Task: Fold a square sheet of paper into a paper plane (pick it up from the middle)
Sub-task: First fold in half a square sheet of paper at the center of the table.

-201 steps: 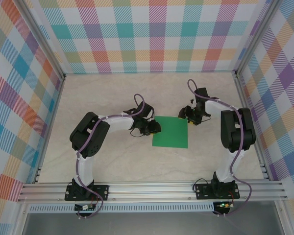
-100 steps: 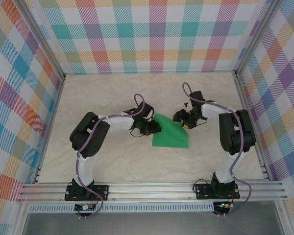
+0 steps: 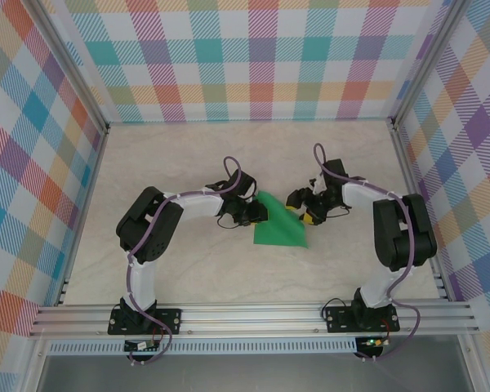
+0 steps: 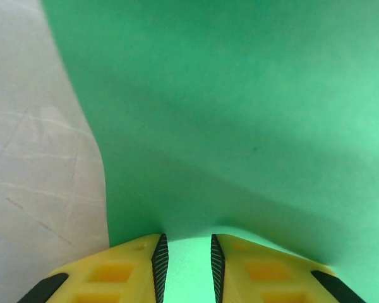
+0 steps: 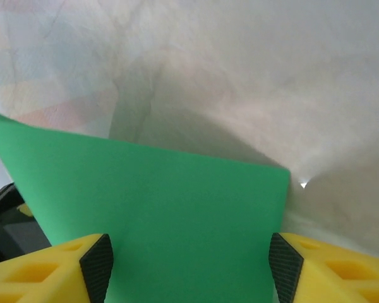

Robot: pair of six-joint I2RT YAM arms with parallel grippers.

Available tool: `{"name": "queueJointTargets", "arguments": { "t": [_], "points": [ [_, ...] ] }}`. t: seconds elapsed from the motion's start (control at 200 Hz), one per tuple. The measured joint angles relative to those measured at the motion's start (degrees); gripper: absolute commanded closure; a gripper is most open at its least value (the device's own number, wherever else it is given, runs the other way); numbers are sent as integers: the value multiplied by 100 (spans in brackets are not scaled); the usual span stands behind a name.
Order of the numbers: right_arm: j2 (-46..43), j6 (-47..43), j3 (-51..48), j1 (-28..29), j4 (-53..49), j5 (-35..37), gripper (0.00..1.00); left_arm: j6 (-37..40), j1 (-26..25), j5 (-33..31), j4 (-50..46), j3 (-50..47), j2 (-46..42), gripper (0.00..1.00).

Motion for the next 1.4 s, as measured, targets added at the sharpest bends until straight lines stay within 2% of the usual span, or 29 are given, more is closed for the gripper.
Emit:
{"name": "queueJointTargets", "arguments": {
  "t": [0.24,0.665,0.785,0.995,1.03,1.12,1.29,1.4],
  "points": [
    [-570,323,-413,-2,122,-44,27,4,0,0,-4,2,0,72],
    [-164,343,363,-251,122,-122,26,66,-4,0,-116,61,24,72],
    [0,337,542,-308,107,-138,35,92,-4,0,-129,68,28,72],
    [160,-61,911,-310,-214,-79,56,149,-7,0,-146,81,28,71],
    [201,-170,1003,-310,-304,-76,64,151,-9,-2,-149,83,28,71],
    [343,-372,1187,-315,-415,-96,76,160,-24,-7,-153,90,17,69],
    [592,-614,1235,-315,-664,-4,87,173,-107,-85,-297,90,-66,67],
    [597,-651,1235,-315,-737,35,92,190,-219,-208,-527,90,-286,58]
  ]
}}
